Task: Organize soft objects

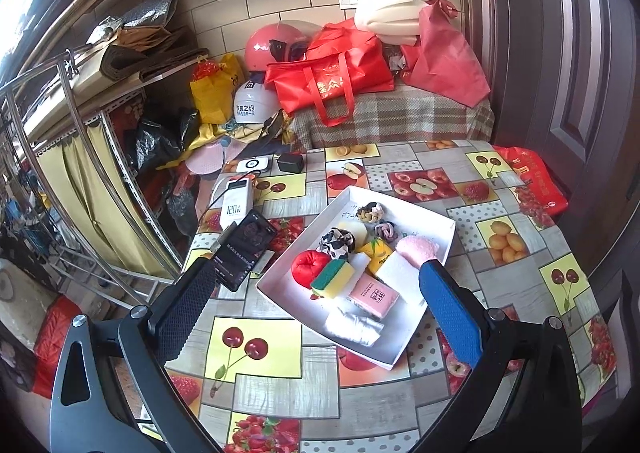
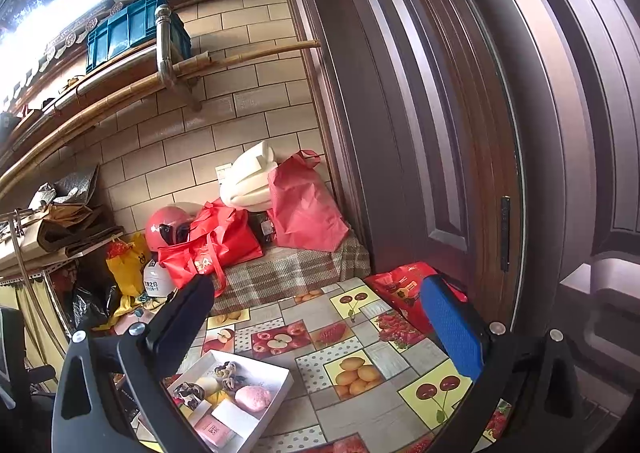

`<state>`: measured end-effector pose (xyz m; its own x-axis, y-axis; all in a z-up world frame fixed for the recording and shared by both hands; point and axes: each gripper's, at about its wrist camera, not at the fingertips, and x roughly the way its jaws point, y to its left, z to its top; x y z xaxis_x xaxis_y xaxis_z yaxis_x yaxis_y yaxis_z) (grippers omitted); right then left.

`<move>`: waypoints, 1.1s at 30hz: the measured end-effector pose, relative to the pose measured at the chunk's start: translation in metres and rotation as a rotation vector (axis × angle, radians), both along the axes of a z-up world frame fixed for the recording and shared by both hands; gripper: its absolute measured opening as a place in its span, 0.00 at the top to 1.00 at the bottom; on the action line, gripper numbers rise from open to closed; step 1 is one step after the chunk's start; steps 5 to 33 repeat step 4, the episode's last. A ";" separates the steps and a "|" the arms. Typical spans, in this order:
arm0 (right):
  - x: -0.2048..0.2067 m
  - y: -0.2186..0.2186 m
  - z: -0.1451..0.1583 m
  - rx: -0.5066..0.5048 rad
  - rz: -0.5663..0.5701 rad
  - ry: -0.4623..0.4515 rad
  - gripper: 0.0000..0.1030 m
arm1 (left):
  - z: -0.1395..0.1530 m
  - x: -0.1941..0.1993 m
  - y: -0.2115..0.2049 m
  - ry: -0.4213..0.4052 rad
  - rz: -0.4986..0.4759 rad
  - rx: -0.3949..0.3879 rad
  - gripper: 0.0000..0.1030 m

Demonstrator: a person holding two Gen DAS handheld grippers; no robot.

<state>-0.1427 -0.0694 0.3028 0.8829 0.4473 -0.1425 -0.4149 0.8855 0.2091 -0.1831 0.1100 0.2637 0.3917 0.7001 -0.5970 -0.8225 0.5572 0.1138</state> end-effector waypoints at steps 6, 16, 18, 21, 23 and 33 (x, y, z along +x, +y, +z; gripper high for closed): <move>0.001 0.000 0.000 -0.002 0.003 0.004 0.00 | -0.001 0.001 0.000 0.000 -0.007 -0.002 0.00; 0.001 0.000 0.000 -0.002 0.003 0.004 0.00 | -0.001 0.001 0.000 0.000 -0.007 -0.002 0.00; 0.001 0.000 0.000 -0.002 0.003 0.004 0.00 | -0.001 0.001 0.000 0.000 -0.007 -0.002 0.00; 0.001 0.000 0.000 -0.002 0.003 0.004 0.00 | -0.001 0.001 0.000 0.000 -0.007 -0.002 0.00; 0.001 0.000 0.000 -0.002 0.003 0.004 0.00 | -0.001 0.001 0.000 0.000 -0.007 -0.002 0.00; 0.001 0.000 0.000 -0.002 0.003 0.004 0.00 | -0.001 0.001 0.000 0.000 -0.007 -0.002 0.00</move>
